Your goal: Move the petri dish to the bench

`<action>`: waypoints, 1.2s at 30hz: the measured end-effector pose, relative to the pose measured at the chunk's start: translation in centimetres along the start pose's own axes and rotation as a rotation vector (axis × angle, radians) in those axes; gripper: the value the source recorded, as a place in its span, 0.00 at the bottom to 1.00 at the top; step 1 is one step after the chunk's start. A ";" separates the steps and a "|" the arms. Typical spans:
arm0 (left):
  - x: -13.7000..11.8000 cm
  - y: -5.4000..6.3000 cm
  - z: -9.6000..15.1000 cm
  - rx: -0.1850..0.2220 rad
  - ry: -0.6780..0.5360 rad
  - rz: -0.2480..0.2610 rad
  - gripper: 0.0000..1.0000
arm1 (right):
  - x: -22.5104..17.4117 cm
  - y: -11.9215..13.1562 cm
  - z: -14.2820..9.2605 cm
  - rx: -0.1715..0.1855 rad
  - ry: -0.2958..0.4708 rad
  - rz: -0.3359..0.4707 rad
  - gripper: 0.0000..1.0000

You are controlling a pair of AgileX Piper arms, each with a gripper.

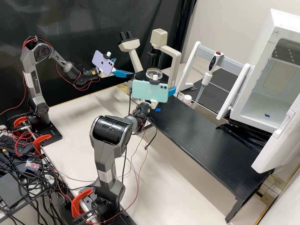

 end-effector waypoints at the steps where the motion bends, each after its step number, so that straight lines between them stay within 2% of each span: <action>1: 0.0 0.0 0.0 0.000 0.000 0.000 1.00 | 0.3 -0.1 -0.5 -0.001 0.014 -0.007 1.00; 3: 0.0 0.0 0.0 0.000 0.000 0.000 1.00 | 1.2 -0.2 -1.5 -0.012 0.033 -0.020 1.00; 6: 0.0 0.0 0.0 0.000 0.000 0.000 1.00 | 2.4 -0.5 -2.3 -0.010 0.045 -0.043 1.00; 9: 0.0 0.0 0.0 0.000 0.000 0.000 1.00 | 3.9 -0.8 -2.8 0.004 0.049 -0.089 1.00; 11: 0.0 0.0 0.0 0.000 0.000 0.000 1.00 | 5.2 -1.0 -2.9 0.036 0.034 -0.115 1.00; 16: 0.0 0.0 0.0 0.000 0.000 0.000 1.00 | 7.5 -1.4 -3.0 0.083 0.009 -0.149 1.00; 21: 0.0 0.0 0.0 0.000 0.000 0.000 1.00 | 9.8 -1.6 -3.1 0.088 0.004 -0.156 1.00; 25: 0.0 0.0 0.0 0.000 0.000 0.000 1.00 | 11.7 -1.9 -3.0 0.105 -0.015 -0.155 1.00; 36: 0.0 0.0 0.0 0.000 0.000 0.000 1.00 | 15.7 -3.5 -2.4 0.055 -0.063 -0.198 1.00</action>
